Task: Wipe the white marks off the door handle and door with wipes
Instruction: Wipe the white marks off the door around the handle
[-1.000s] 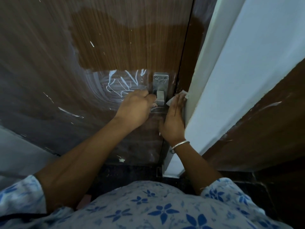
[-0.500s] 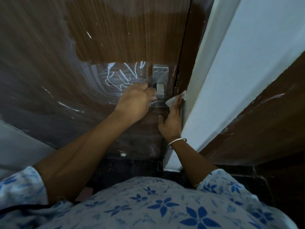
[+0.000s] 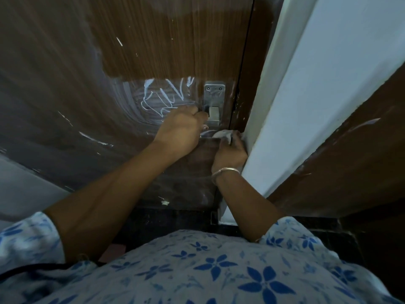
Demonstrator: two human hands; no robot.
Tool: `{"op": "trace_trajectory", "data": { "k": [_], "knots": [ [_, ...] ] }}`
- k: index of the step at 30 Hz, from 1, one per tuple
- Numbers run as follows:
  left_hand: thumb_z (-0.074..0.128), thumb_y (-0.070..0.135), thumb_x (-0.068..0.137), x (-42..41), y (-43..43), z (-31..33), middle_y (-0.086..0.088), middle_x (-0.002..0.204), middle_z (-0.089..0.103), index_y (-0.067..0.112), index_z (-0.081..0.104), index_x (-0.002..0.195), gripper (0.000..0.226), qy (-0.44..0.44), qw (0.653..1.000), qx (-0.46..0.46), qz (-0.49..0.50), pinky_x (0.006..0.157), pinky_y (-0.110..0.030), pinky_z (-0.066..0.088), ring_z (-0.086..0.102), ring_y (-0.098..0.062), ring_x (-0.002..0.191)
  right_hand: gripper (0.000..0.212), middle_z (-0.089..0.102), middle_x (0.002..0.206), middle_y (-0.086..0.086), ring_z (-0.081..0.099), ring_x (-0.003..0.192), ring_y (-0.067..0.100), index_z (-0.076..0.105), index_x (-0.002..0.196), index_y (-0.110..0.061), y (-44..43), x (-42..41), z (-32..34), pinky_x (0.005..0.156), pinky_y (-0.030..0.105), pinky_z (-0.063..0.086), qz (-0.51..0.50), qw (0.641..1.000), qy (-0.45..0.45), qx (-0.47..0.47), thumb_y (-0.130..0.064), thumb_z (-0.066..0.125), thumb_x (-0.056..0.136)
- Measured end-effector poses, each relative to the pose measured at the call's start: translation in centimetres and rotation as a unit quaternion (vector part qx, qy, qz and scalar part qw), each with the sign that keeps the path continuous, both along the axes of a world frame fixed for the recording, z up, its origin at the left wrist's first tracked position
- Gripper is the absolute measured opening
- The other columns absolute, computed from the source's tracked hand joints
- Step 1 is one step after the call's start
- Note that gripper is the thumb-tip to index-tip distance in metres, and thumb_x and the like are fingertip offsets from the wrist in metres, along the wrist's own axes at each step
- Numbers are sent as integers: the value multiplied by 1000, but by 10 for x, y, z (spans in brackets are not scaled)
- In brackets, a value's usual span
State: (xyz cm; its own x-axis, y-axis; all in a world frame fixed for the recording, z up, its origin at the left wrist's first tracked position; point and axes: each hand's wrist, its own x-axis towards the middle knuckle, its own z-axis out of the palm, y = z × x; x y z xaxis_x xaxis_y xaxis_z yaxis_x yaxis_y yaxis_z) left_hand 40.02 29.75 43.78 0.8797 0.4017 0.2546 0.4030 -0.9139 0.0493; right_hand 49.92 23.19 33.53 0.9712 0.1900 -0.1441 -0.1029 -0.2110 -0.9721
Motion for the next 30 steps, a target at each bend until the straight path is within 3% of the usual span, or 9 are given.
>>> {"op": "trace_trajectory", "data": {
  "k": [4, 7, 8, 12, 18, 20, 22, 26, 30],
  "knots": [
    [48, 12, 92, 0, 0, 0, -20, 102, 58, 0, 58, 111, 25, -1, 1000, -5, 2, 78, -45, 46, 55, -36, 94, 41, 48, 138, 15, 50, 123, 31, 41, 135, -7, 0, -5, 23, 92, 32, 48, 84, 990, 109, 33, -11, 48, 95],
    [48, 12, 92, 0, 0, 1, -21, 102, 58, 0, 58, 110, 24, -8, 1000, -6, 3, 77, -44, 46, 54, -36, 93, 43, 42, 144, 13, 44, 129, 27, 33, 141, -6, -2, 1, 15, 57, 6, 47, 107, 972, 193, 77, -12, 41, 98],
    [48, 11, 92, 0, -1, 0, -21, 102, 58, 0, 58, 111, 25, -8, 1000, -6, 4, 77, -44, 46, 54, -36, 94, 43, 41, 145, 11, 42, 131, 25, 33, 141, -6, -1, 1, 15, 55, 4, 45, 110, 962, 236, 82, -13, 39, 99],
    [48, 11, 92, 0, -1, -1, -21, 106, 58, 0, 57, 117, 28, -2, 1000, -7, 4, 81, -46, 45, 54, -37, 97, 50, 40, 145, 11, 34, 135, 31, 38, 140, -12, 0, -1, 6, 107, 31, 33, 50, 986, 145, -68, -15, 51, 92],
    [53, 6, 89, -2, 0, -2, -22, 105, 60, 0, 58, 119, 31, -29, 999, -10, -7, 79, -43, 47, 56, -39, 94, 49, 33, 149, 12, 28, 138, 29, 33, 144, -10, 3, 0, -2, 103, 15, 33, 82, 981, 169, -56, -15, 44, 97],
    [53, 4, 88, -2, 1, -3, -21, 106, 60, 1, 56, 121, 33, -29, 999, -12, -6, 79, -41, 47, 55, -37, 95, 46, 44, 141, 11, 35, 135, 28, 39, 140, -8, 5, -1, 1, 104, 26, 35, 71, 981, 182, -7, -16, 48, 96],
    [54, 2, 86, -2, 2, -5, -20, 107, 59, 2, 55, 123, 37, -28, 1000, -12, -2, 79, -40, 45, 54, -36, 97, 40, 58, 117, 8, 55, 116, 28, 50, 130, -2, 9, -6, 7, 82, 22, 51, -18, 947, 275, 163, -15, 55, 93],
    [54, -4, 82, -3, 1, -5, -22, 102, 59, 0, 57, 119, 38, -40, 999, -17, 0, 78, -39, 44, 54, -39, 94, 39, 67, 110, 12, 65, 96, 30, 62, 115, -2, 13, -12, 16, 86, 39, 55, -68, 938, 284, 184, -17, 72, 80],
    [51, -3, 84, -3, 1, -6, -21, 108, 58, 2, 54, 125, 41, -37, 999, -18, 0, 83, -40, 41, 52, -38, 99, 20, 56, 106, 8, 59, 77, 16, 56, 111, -4, 9, -3, 16, 68, 26, 51, -5, 920, 325, 218, -13, 52, 94]
  ]
}}
